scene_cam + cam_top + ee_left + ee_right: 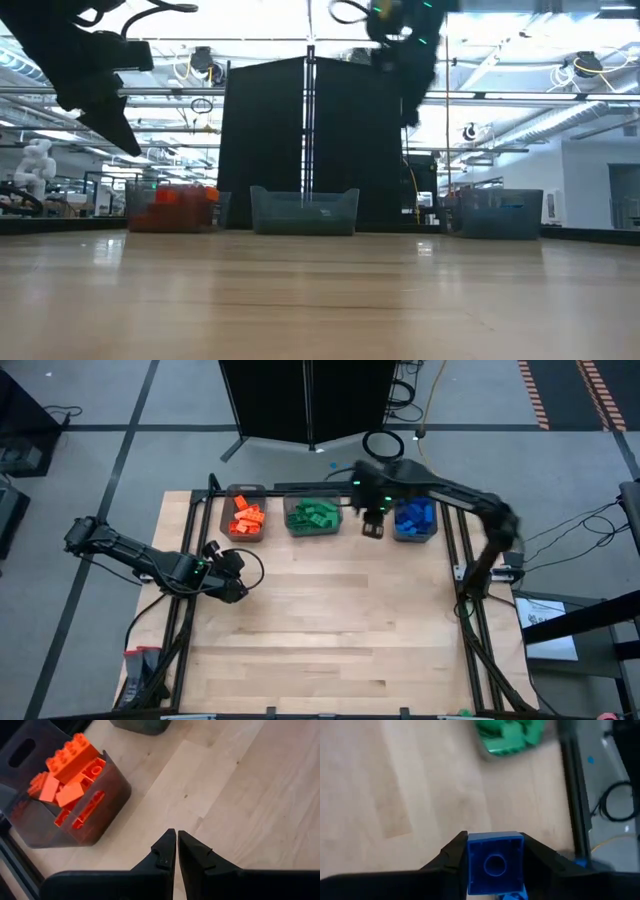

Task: Sort blocks
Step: Put the blue game piece into the right black bin

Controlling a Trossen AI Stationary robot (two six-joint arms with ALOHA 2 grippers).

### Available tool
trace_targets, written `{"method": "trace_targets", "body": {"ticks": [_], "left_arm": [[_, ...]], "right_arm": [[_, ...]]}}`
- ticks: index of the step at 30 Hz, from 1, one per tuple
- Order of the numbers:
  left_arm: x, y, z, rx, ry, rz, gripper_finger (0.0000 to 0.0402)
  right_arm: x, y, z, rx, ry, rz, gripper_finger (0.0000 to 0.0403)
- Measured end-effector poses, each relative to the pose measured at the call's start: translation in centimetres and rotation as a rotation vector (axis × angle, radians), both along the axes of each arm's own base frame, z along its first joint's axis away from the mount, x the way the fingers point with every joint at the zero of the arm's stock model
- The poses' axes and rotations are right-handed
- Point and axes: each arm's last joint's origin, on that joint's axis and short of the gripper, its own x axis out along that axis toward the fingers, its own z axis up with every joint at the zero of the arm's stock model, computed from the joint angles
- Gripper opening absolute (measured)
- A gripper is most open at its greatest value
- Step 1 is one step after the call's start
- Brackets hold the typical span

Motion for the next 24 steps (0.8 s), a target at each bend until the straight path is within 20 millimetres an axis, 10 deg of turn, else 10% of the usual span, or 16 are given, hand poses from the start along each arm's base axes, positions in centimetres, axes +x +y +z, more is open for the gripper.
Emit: {"method": "trace_targets", "body": {"ticks": [13, 24], "left_arm": [[0.0, 0.2, 0.1, 0.054, -0.019, 0.018, 0.0023], [0.2, 0.2, 0.2, 0.067, -0.04, 0.026, 0.0023]], "right_arm": [[-10.3, -1.8, -10.0, -0.071, -0.089, -0.548, 0.0115], [-12.4, -5.9, -10.4, -0.103, -0.219, -0.861, 0.0115]]}}
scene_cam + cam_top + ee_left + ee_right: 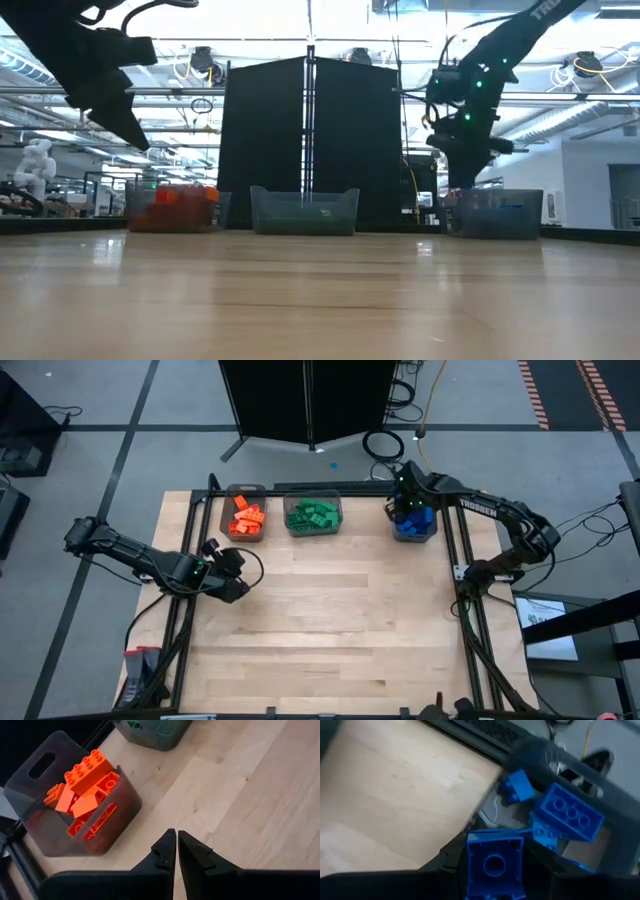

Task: Sort blocks
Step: Put the blue game piece into the right black bin, then return to Home Position

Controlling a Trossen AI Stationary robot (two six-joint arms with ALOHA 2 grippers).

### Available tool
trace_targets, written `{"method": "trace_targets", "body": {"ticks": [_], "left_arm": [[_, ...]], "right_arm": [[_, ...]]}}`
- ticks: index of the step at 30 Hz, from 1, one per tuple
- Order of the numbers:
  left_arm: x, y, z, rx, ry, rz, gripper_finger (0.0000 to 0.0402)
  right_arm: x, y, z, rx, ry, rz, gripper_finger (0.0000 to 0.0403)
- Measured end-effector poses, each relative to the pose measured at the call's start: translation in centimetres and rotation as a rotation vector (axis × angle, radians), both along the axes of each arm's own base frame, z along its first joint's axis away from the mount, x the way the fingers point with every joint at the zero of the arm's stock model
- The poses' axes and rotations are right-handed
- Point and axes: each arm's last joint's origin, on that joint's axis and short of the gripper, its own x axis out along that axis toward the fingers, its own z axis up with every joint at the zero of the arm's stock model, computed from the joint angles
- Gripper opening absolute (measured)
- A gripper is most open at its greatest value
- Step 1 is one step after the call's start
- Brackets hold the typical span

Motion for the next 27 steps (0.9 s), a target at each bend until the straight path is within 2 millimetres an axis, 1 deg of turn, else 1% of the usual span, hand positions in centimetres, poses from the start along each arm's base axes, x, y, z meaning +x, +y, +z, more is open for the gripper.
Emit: {"method": "trace_targets", "body": {"ticks": [4, 8, 9, 11, 15, 17, 20, 22, 24, 27], "left_arm": [[0.2, -0.1, 0.1, -0.002, -0.03, 0.002, 0.0023], [0.3, -0.1, 0.1, -0.004, -0.037, 0.002, 0.0023], [0.3, -0.1, 0.1, -0.004, -0.037, 0.002, 0.0023], [0.3, -0.1, 0.1, -0.004, -0.037, 0.002, 0.0023], [0.3, -0.1, 0.1, 0.004, -0.04, 0.005, 0.0023], [0.3, 0.0, 0.1, 0.009, -0.041, 0.007, 0.0023], [0.3, 0.0, 0.2, 0.019, -0.043, 0.01, 0.0023], [0.3, 0.0, 0.2, 0.018, -0.045, 0.01, 0.0023], [0.3, 0.0, 0.2, 0.023, -0.043, 0.008, 0.0023], [0.4, 0.0, 0.5, 0.018, -0.057, 0.014, 0.0023]], "right_arm": [[-0.8, -0.9, -0.4, 0.035, -0.025, -0.079, 0.0115], [-1.0, -1.1, -0.4, 0.045, -0.035, -0.086, 0.0115], [-1.0, -1.1, -0.4, 0.045, -0.035, -0.086, 0.0122], [-1.0, -1.1, -0.5, 0.046, -0.035, -0.086, 0.0161], [-1.0, -1.1, -0.5, 0.049, -0.04, -0.095, 0.0256], [-1.0, -1.1, -0.4, 0.049, -0.041, -0.094, 0.0286], [-0.9, -0.8, -0.1, 0.051, -0.057, -0.083, 0.0311], [-1.0, -0.6, 0.4, 0.056, -0.097, -0.047, 0.0316], [-1.0, -0.1, 1.5, 0.055, -0.173, 0.018, 0.0317], [-1.2, 1.7, 4.5, 0.029, -0.353, 0.153, 0.0315]]}}
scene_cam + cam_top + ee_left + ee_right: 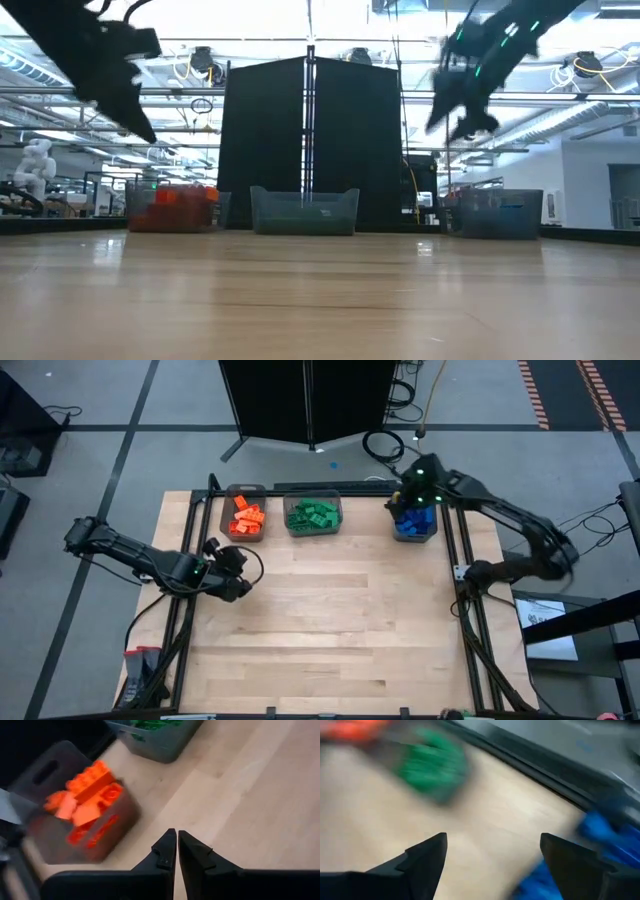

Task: Sort blocks
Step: Return to Home Position

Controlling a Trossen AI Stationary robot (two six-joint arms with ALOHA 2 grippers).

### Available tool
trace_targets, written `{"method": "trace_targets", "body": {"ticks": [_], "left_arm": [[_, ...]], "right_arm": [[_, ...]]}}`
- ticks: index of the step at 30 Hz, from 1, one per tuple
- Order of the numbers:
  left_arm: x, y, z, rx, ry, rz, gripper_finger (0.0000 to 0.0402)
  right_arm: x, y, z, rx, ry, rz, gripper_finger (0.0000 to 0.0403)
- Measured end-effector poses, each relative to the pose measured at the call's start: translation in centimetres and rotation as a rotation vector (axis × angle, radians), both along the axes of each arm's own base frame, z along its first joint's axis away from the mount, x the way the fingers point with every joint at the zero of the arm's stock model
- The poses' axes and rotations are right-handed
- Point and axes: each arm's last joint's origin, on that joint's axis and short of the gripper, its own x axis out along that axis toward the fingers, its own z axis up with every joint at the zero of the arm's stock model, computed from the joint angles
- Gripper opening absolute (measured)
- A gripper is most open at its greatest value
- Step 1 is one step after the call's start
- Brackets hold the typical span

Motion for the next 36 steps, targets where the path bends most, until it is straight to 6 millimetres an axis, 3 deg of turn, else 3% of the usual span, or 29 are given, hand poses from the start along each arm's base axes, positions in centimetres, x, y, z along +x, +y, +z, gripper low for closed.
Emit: {"method": "trace_targets", "body": {"ticks": [4, 7, 10, 14, 17, 22, 24, 26, 30, 33, 36], "left_arm": [[0.9, -0.4, 1.6, -0.04, -0.091, -0.036, 0.0023], [2.0, -0.7, 3.5, 0.023, -0.153, -0.15, 0.0023], [2.9, -1.0, 6.3, 0.098, -0.229, -0.262, 0.0023], [3.1, -1.0, 9.9, 0.154, -0.357, -0.325, 0.0023], [2.0, -0.5, 12.5, 0.147, -0.503, -0.342, 0.0023], [-2.4, 0.6, 15.1, 0.039, -0.72, -0.499, 0.0023], [-4.3, 0.9, 15.4, -0.017, -0.79, -0.583, 0.0023], [-6.1, 1.0, 15.5, -0.066, -0.84, -0.685, 0.0023], [-9.4, 1.8, 13.8, -0.117, -0.881, -0.726, 0.0023], [-10.8, 2.1, 11.8, -0.116, -0.946, -0.728, 0.0023], [-11.4, 2.3, 8.7, -0.144, -0.965, -0.719, 0.0023]], "right_arm": [[-1.4, 4.5, 5.0, -0.119, -0.246, 0.273, 0.0315], [-3.8, 8.3, 8.0, -0.213, -0.367, 0.355, 0.0315], [-7.0, 12.2, 9.9, -0.232, -0.492, 0.377, 0.0315], [-11.1, 16.0, 10.6, -0.161, -0.671, 0.389, 0.0316], [-12.5, 17.2, 9.4, -0.332, -0.76, 0.539, 0.0316], [-10.3, 17.7, 4.1, -0.543, -1.067, 1.084, 0.0316], [-9.0, 17.4, 1.6, -0.51, -1.163, 1.097, 0.0316], [-7.7, 17.1, -1.3, -0.437, -1.211, 0.992, 0.0316], [-6.7, 18.0, -4.6, -0.447, -1.291, 1.01, 0.0316], [-6.4, 19.0, -5.4, -0.547, -1.333, 1.062, 0.0316], [-5.7, 20.0, -5.8, -0.538, -1.311, 1.071, 0.0316]]}}
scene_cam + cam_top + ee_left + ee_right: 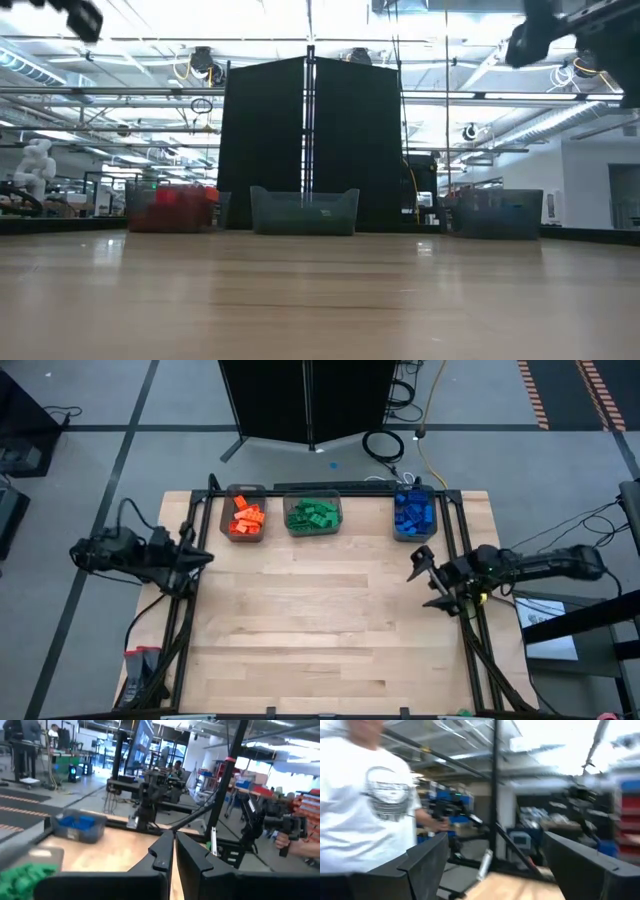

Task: Sort blocks
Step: Return to Home Position

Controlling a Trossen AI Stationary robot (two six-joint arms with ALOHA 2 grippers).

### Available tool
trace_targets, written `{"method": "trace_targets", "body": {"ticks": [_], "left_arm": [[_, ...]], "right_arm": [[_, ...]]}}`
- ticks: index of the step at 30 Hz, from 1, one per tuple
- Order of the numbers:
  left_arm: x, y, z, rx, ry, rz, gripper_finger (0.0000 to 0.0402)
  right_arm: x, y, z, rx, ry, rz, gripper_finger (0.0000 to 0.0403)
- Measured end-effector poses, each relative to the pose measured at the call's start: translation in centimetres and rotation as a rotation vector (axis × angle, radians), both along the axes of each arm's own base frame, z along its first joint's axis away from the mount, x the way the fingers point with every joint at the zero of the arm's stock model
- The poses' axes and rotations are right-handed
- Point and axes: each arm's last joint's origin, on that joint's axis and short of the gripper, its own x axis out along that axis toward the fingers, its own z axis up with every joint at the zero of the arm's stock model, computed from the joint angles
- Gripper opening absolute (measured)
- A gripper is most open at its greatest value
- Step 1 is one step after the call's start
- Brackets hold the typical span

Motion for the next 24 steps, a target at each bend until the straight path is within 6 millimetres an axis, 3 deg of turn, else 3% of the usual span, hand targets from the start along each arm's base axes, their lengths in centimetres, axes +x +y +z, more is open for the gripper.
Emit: {"method": "trace_targets", "body": {"ticks": [5, 10, 13, 16, 20, 24], "left_arm": [[1.4, -0.4, -4.3, -0.041, 0.042, -0.017, 0.0023], [2.8, -0.8, -6.6, -0.064, 0.06, -0.011, 0.0023], [2.5, -0.8, -5.6, -0.043, 0.011, -0.03, 0.0023], [1.1, -0.6, -3.1, -0.023, -0.063, -0.084, 0.0023], [-2.2, 0.2, 1.2, 0.059, -0.161, -0.135, 0.0023], [-5.3, 1.3, 3.5, 0.1, -0.131, -0.047, 0.0023]], "right_arm": [[1.2, 0.8, -1.2, 0.019, 0.099, -0.127, 0.0316], [0.8, 0.7, 0.0, -0.091, -0.093, -0.222, 0.0316], [0.0, 0.1, 0.5, -0.028, -0.114, -0.227, 0.0316], [-2.0, -0.3, 2.4, 0.085, -0.247, -0.187, 0.0316], [-5.5, -0.4, 6.9, 0.091, -0.426, -0.076, 0.0316], [-10.4, -0.2, 12.1, 0.094, -0.344, -0.058, 0.0316]]}}
